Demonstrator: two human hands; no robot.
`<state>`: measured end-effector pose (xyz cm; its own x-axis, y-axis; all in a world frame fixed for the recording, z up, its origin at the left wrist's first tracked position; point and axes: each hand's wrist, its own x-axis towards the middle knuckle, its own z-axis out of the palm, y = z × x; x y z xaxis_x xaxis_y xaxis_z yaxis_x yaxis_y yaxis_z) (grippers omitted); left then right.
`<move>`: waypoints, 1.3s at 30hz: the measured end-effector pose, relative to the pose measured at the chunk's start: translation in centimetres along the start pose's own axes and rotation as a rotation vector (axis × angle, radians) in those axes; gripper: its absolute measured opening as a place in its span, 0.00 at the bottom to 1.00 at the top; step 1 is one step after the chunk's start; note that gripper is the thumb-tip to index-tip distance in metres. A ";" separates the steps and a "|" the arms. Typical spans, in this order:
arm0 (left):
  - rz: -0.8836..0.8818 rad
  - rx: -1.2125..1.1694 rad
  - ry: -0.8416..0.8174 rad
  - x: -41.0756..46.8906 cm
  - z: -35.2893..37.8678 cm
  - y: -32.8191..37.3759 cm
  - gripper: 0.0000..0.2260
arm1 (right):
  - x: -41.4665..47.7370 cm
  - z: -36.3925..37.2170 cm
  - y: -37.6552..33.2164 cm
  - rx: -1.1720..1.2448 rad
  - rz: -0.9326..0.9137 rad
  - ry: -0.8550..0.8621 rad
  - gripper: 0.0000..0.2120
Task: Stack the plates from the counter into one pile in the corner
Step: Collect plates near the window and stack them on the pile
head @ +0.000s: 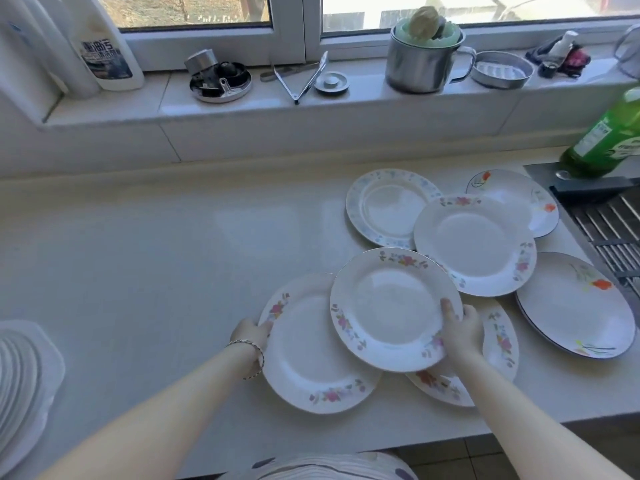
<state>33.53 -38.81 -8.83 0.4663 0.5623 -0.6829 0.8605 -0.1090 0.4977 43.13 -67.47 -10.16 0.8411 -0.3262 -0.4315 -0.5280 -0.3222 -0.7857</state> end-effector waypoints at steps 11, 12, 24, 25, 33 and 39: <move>0.307 -0.261 0.240 -2.7 -4.6 -0.5 0.12 | -3.9 3.7 -4.9 0.376 0.064 -0.240 0.10; 0.327 -0.298 0.299 -2.9 -6.1 -0.8 0.10 | -4.4 4.6 -5.5 0.390 0.063 -0.264 0.09; 0.321 -0.467 0.946 -4.2 -29.8 -11.0 0.10 | -20.1 19.1 -13.0 0.343 0.017 -0.602 0.11; 0.274 -0.481 0.979 -4.4 -31.4 -12.6 0.08 | -21.6 20.4 -13.3 0.332 0.011 -0.633 0.12; -0.045 -0.578 1.044 -3.3 -39.6 -25.0 0.08 | -31.1 29.2 -13.6 0.211 -0.054 -0.752 0.11; -0.036 -0.573 0.966 -1.1 -41.8 -27.5 0.10 | -34.6 32.4 -13.2 0.153 -0.144 -0.729 0.12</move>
<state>0.75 -2.16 0.54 -0.1261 0.9842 -0.1246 0.5324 0.1731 0.8286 24.78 -23.16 0.83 0.7930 0.3974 -0.4618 -0.4295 -0.1731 -0.8863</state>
